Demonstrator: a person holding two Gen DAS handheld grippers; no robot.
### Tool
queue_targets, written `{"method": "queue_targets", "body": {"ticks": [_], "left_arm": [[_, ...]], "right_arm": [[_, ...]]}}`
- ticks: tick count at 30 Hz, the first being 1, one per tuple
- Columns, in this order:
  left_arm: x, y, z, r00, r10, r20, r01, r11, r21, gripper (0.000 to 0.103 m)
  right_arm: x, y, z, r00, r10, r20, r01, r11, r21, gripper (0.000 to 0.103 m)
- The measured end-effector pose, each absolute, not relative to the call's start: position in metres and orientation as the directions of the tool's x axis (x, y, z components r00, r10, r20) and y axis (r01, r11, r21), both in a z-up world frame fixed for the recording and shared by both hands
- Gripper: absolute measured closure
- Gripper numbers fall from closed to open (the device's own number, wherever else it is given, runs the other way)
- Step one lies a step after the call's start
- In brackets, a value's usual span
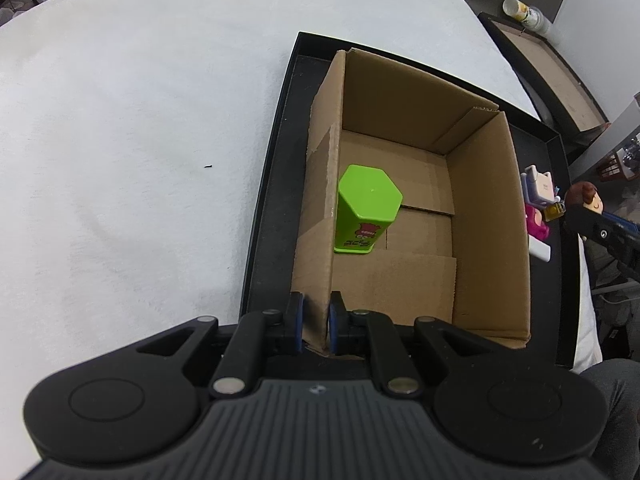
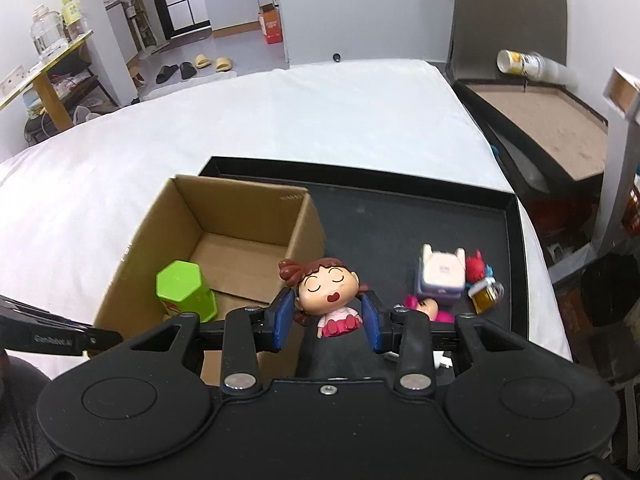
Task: Organize rigid objects
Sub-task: 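Carry the doll over the box and open the right gripper inside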
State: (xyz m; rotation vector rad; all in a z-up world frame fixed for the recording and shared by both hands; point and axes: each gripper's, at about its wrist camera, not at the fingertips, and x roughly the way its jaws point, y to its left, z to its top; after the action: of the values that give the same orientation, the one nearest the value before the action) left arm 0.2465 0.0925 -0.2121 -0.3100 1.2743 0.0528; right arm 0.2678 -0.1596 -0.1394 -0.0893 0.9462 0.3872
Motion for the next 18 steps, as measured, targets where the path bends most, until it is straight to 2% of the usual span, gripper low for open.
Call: {"method": "queue_targets", "body": {"ticks": [18], "left_arm": [[0.241, 0.103, -0.211, 0.317, -0.197, -0.928, -0.178, 0.948, -0.263, 0.090]], "right_arm": [[0.275, -0.104, -0.124, 0.528, 0.277, -0.803, -0.418, 0.908, 0.038, 0.067]]}}
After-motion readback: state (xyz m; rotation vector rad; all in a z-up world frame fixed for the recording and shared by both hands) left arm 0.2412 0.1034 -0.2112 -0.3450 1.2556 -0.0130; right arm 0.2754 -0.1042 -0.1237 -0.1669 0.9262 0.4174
